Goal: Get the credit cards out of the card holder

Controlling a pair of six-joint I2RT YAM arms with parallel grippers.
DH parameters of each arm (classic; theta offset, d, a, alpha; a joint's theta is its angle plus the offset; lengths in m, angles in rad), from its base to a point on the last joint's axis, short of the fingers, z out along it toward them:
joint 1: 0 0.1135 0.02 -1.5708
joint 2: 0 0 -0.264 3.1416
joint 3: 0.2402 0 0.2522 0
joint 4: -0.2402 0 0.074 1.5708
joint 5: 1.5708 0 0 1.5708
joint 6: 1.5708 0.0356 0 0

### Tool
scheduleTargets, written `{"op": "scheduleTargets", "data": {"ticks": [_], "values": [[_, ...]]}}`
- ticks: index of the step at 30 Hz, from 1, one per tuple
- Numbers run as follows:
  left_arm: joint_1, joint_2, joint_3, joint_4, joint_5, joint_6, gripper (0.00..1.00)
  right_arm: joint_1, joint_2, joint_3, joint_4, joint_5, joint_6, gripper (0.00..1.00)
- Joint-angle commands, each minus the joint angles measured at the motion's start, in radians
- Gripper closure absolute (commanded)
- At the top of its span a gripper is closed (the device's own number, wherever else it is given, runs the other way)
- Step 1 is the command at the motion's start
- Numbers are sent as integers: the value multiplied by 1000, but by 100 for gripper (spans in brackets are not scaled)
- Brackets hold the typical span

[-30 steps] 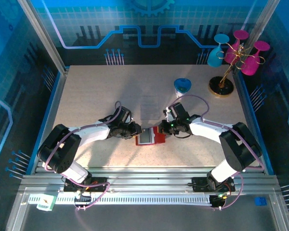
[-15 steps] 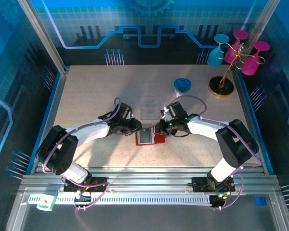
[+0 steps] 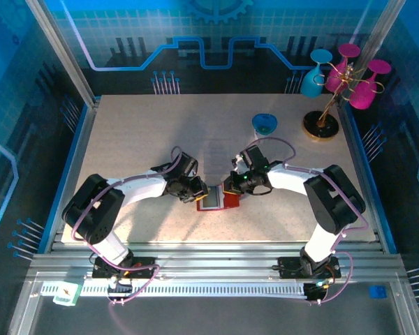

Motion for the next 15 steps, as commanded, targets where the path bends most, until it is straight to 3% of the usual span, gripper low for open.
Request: {"op": "scheduleTargets", "data": {"ticks": [1,15], "values": [[-2,11,2,-8,16,-7,81,-6,13,-9,-31,18,9,92],[-2,10,47,-49,19,18,82,31,24,-53,-32,58,67,93]]}}
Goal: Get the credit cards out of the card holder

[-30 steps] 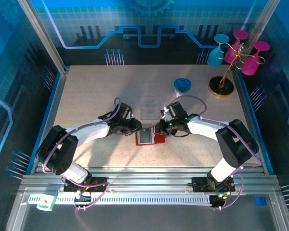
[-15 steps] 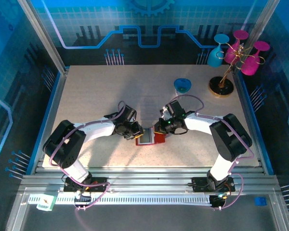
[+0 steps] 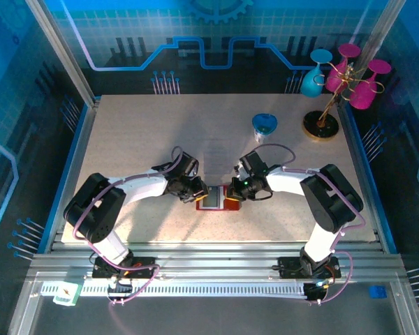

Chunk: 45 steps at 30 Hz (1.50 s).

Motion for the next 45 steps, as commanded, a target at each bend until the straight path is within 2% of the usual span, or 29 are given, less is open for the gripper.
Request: {"op": "scheduleTargets", "data": {"ticks": [1,6,12,17,19,22,30,45], "values": [[-2,-4,31,-30,22,12,82,16,2,-5,-21,12,18,93],[-4,-16,16,32,60,-2,83,18,-27,-5,-27,8,13,93],[-5,13,28,17,73,-2,87,20,-74,-5,8,-29,21,91],[-5,43,19,44,91,-13,88,20,-75,-5,48,-83,53,84],[-5,51,20,47,94,-13,89,19,-68,-10,67,-96,85,78],[-4,53,18,34,84,-9,90,20,-56,-15,105,-128,117,75],[-4,35,3,38,72,-10,91,21,0,0,156,-187,160,75],[-3,18,-21,37,41,-32,91,35,49,16,174,-206,175,74]]}}
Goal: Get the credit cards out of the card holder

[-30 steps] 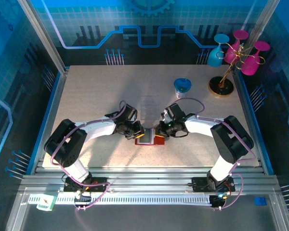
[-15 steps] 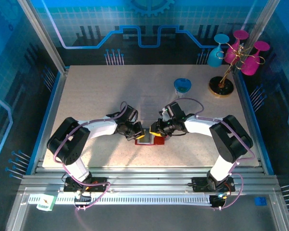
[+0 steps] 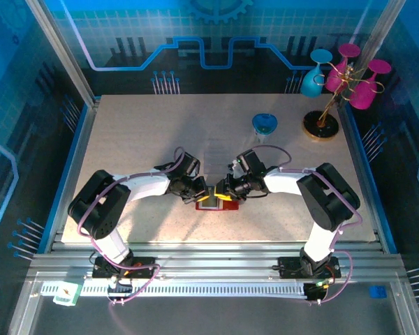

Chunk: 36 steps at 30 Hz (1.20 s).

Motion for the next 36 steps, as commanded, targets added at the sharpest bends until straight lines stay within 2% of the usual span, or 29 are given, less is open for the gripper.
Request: {"op": "scheduleTargets", "data": {"ticks": [1,27,36], "values": [[-2,-26,-24,-1,-9,-23,91,13,27,18,2,-18,7,74],[-2,-13,-21,-6,0,-22,91,23,76,60,17,-31,11,74],[-2,-15,-23,-7,-1,-22,91,23,76,58,4,-19,6,77]]}}
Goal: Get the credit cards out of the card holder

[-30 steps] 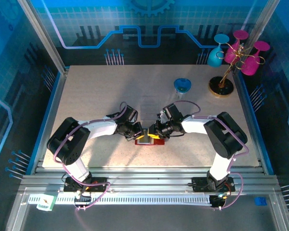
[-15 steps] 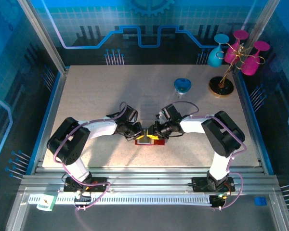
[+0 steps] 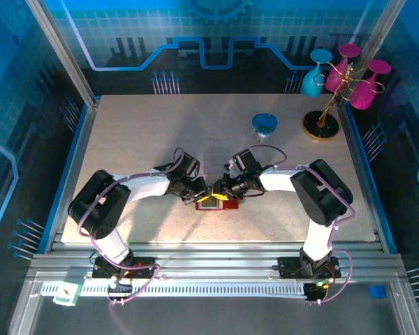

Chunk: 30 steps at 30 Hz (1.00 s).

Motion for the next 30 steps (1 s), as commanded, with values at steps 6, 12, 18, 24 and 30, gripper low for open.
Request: {"op": "scheduleTargets", "data": {"ticks": [6,12,18,24,30], "values": [[-2,-20,-17,-11,-8,-4,91,13,11,24,-80,29,-22,74],[-1,-23,-21,-13,-11,-5,91,13,0,45,-159,81,-58,73],[-1,-31,-25,-13,-15,-6,91,13,-13,46,-174,95,-63,72],[-1,-49,-25,-13,-25,-5,90,15,-45,54,-185,80,-59,72],[19,-90,-23,-34,-36,12,87,13,-76,74,-212,77,-62,72]]}}
